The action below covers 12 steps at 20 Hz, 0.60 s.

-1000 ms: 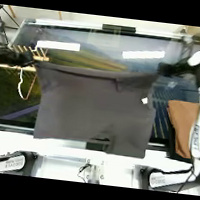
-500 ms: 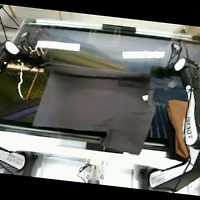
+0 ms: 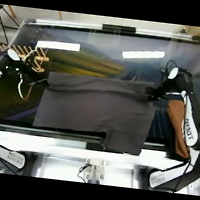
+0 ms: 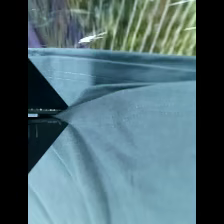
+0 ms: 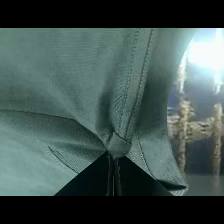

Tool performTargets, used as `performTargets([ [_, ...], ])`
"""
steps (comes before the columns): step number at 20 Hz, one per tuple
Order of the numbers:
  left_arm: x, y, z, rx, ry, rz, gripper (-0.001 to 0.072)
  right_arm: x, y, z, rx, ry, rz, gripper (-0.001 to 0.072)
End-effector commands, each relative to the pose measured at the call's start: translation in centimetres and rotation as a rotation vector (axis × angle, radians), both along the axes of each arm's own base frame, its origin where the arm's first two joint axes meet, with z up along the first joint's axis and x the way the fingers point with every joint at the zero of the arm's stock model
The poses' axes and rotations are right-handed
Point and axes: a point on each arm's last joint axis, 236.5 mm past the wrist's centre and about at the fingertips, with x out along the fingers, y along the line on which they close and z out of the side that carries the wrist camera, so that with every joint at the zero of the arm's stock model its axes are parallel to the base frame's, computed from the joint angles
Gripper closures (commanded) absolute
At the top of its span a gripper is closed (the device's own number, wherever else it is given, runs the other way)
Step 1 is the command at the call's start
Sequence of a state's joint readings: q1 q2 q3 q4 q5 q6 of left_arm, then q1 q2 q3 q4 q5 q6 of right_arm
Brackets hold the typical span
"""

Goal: Fold the shirts.

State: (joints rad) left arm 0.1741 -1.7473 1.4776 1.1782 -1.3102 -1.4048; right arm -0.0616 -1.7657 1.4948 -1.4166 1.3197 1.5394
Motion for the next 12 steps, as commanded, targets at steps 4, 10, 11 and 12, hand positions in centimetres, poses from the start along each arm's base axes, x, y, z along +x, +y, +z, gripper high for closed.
performTargets([
  [4, -1.8, -0.3, -0.5, -0.024, 0.090, -0.015, 0.0202, -1.0, 0.9, 0.6, 0.033, 0.038, -0.024, 0.0234],
  [10, -5.1, 2.5, 6.2, -0.023, 0.088, -0.011, 0.0206, -4.4, -4.0, 8.7, -0.182, 0.037, 0.064, 0.0234],
  [11, -6.5, 2.6, 6.9, -0.025, 0.092, -0.002, 0.0205, -5.2, -4.9, 9.9, -0.219, 0.038, 0.060, 0.0234],
  [12, -8.4, 2.6, 7.0, -0.029, 0.099, -0.001, 0.0205, -5.5, -4.9, 11.1, -0.225, 0.020, 0.058, 0.0234],
])
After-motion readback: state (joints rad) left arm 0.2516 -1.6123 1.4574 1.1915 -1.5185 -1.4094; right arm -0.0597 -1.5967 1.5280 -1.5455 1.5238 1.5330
